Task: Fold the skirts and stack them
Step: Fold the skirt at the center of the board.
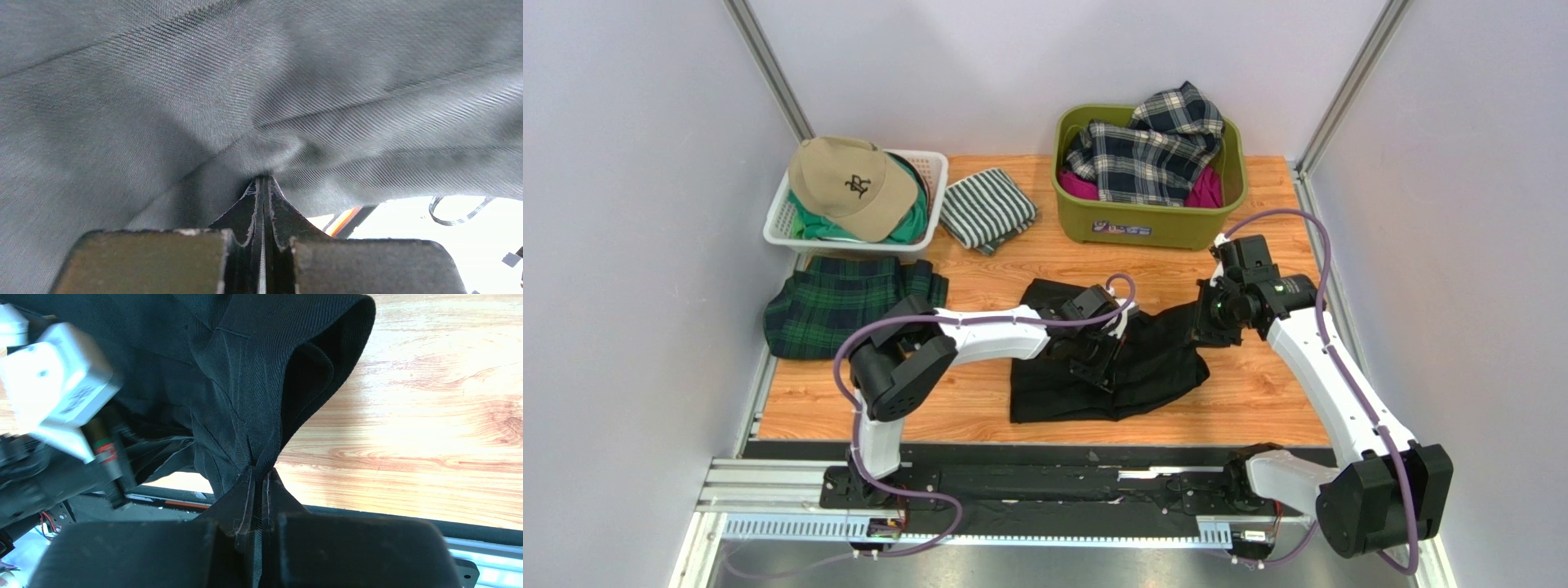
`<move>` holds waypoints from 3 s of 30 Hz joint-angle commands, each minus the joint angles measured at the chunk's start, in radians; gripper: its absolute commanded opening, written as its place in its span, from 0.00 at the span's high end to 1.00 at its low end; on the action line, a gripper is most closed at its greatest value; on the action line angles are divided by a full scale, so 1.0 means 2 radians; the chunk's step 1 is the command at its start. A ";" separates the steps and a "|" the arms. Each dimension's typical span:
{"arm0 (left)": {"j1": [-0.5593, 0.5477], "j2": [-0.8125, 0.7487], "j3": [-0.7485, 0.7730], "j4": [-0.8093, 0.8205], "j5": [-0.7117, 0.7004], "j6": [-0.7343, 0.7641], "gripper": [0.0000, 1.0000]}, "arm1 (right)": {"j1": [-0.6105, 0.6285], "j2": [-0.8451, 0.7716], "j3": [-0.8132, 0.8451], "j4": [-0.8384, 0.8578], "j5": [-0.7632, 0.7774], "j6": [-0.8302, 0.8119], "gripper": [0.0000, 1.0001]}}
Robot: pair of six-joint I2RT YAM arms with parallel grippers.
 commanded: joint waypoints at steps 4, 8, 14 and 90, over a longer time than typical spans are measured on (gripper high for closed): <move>0.023 -0.087 0.032 -0.022 -0.045 0.025 1.00 | 0.004 -0.012 0.026 0.016 0.004 -0.010 1.00; 0.048 -0.068 0.064 -0.025 -0.056 0.034 1.00 | 0.005 -0.013 0.026 0.018 0.005 -0.011 1.00; 0.056 0.008 0.134 -0.036 -0.073 0.055 1.00 | 0.005 -0.011 0.027 0.024 0.001 -0.009 1.00; 0.164 -0.157 -0.234 0.093 -0.003 -0.087 0.93 | 0.250 0.255 0.153 0.200 -0.077 0.151 1.00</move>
